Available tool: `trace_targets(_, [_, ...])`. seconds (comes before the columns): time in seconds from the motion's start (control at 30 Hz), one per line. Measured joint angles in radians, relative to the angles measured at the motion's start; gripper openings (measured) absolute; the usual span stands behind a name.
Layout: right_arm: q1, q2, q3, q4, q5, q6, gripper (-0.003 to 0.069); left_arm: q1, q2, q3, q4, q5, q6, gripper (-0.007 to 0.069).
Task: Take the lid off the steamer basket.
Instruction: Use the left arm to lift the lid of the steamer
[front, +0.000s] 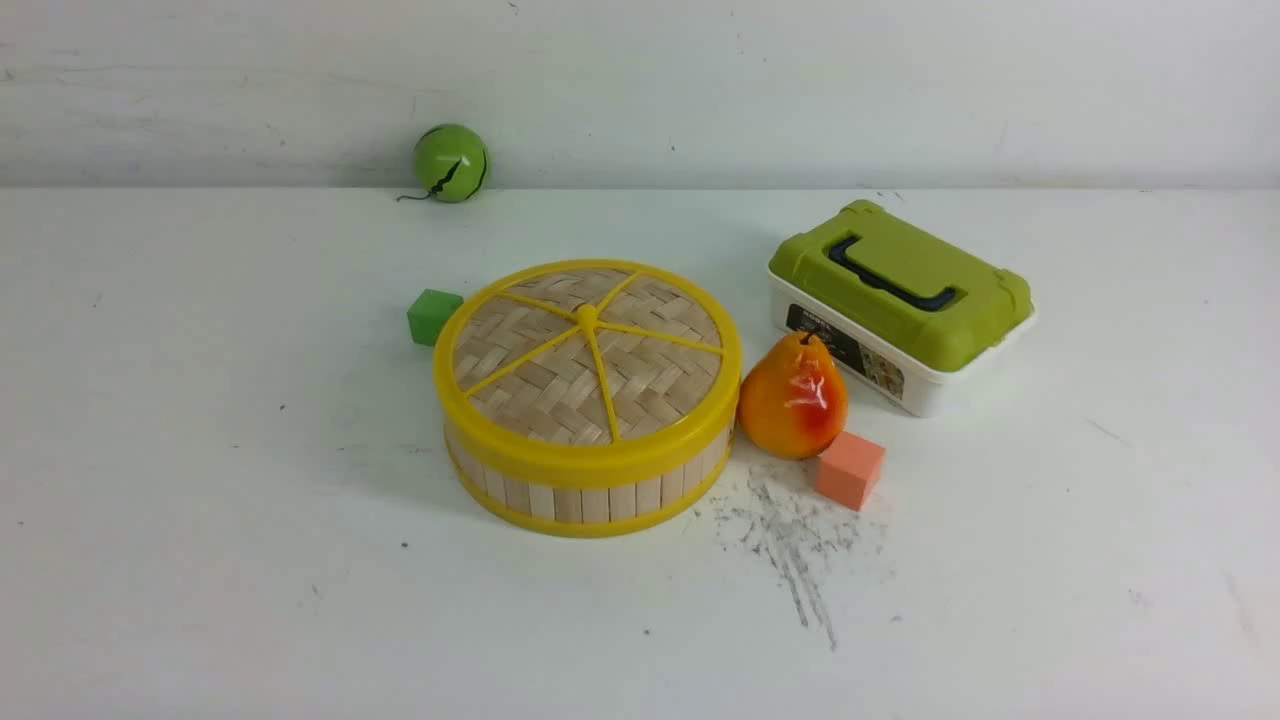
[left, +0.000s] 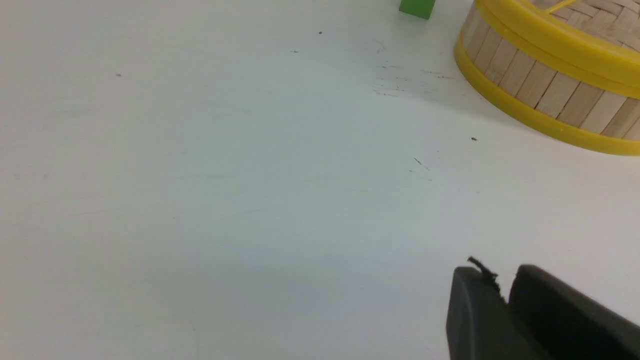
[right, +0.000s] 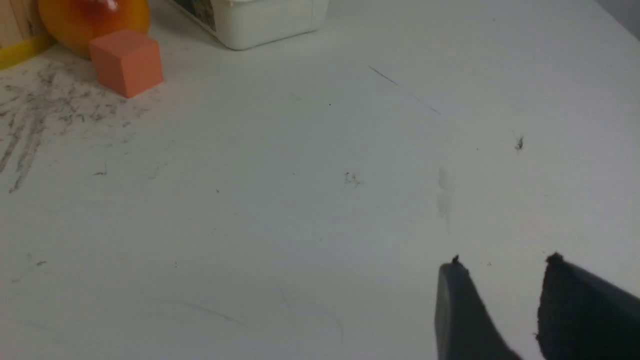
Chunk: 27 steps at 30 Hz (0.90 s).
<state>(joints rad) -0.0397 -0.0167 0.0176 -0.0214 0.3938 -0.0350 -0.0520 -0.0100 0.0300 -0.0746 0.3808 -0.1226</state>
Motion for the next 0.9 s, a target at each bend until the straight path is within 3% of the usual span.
trace_targets(0.9, [0.000,0.000,0.000,0.000,0.000,0.000,0.0240,0.000,0.000,0.000,0.000,0.000,0.000,0.0126])
